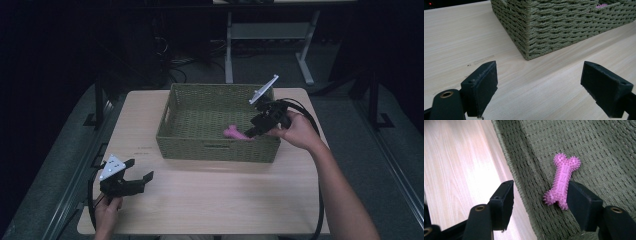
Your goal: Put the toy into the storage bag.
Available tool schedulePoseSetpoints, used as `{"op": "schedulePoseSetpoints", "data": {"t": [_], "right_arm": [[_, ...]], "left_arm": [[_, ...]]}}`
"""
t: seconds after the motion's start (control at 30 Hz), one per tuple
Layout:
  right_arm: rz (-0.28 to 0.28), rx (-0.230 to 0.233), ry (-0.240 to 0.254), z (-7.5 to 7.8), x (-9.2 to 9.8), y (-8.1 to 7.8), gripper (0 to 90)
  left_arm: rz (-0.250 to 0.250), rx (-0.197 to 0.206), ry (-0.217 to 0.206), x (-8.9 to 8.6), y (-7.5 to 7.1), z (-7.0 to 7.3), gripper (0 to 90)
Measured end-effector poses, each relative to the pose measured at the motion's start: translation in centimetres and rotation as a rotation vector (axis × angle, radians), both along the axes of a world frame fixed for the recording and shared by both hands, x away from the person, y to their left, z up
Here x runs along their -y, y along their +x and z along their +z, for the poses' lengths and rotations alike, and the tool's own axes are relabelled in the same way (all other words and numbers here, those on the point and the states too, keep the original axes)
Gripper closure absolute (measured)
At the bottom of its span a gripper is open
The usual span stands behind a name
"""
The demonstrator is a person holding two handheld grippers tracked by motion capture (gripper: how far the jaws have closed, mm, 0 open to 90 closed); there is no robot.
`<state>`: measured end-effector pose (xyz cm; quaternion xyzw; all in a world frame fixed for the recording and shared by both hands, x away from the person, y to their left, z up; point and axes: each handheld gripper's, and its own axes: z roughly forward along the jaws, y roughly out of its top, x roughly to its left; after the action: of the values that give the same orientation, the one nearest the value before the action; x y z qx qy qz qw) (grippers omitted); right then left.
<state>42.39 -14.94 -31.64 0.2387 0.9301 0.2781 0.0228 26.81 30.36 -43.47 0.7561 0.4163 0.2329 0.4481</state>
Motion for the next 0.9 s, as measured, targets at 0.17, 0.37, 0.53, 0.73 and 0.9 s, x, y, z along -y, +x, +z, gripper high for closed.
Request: {"op": "schedulePoseSetpoints", "data": {"t": [0.17, 0.37, 0.53, 0.73, 0.9], "right_arm": [[0.006, -0.001, 0.003, 0.2, 0.1, -0.7, 36.4], [0.009, 0.004, 0.008, 0.2, 0.4, -1.6, 35.6], [0.01, 0.009, 0.007, 0.1, 0.7, -2.1, 34.9], [0.008, 0.01, 0.004, -0.1, 1.0, -2.8, 34.1], [0.013, 0.013, 0.018, -0.2, 1.1, -3.4, 33.7]], "left_arm": [[-0.001, 0.001, 0.001, 0.0, 0.0, 0.0, 13.4], [0.001, 0.002, -0.001, 0.0, -0.1, 0.0, 13.4], [0.001, 0.001, 0.0, 0.0, 0.0, 0.0, 13.4], [0.002, 0.0, 0.0, 0.0, -0.1, 0.0, 13.4], [0.003, 0.0, -0.002, 0.0, -0.1, 0.0, 13.4]]}}
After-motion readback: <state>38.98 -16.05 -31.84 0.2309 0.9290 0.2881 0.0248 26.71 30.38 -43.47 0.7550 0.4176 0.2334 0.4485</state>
